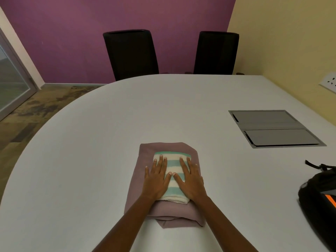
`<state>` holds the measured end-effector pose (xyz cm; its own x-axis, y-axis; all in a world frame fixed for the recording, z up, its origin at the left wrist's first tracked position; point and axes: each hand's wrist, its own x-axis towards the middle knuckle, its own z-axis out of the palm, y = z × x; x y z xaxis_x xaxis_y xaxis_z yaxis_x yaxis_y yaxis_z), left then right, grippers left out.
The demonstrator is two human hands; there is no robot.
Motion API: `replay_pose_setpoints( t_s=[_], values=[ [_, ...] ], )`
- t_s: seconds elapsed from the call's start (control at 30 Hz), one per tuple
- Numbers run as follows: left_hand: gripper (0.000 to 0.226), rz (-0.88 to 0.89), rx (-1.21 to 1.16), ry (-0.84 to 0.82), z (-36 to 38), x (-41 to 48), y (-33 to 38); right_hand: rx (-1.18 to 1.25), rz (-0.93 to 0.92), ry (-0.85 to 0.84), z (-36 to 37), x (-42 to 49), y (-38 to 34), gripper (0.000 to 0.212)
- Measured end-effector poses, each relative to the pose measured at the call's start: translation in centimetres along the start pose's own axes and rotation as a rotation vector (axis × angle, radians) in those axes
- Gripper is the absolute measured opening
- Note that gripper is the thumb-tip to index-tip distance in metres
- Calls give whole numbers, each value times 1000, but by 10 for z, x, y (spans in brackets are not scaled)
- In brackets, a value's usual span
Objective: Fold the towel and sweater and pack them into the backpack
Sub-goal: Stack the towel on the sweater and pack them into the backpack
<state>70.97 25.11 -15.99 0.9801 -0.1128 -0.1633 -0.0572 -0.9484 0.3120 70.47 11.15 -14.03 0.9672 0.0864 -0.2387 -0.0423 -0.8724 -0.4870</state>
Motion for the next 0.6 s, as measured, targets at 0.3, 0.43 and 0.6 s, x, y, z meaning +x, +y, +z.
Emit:
replay_pose_setpoints(
  t_s=[0.3, 0.43, 0.6],
  values=[
    [84, -621, -781, 60, -11, -3, -49, 926, 427, -14, -8, 1, 34, 118],
    [70, -566, -872, 42, -9, -8, -59, 1028, 452, -95, 0, 10, 49, 109],
    [58, -664, -1214, -86, -12, -10, -80, 1062, 453, -182, -3, 13, 51, 59]
  ],
)
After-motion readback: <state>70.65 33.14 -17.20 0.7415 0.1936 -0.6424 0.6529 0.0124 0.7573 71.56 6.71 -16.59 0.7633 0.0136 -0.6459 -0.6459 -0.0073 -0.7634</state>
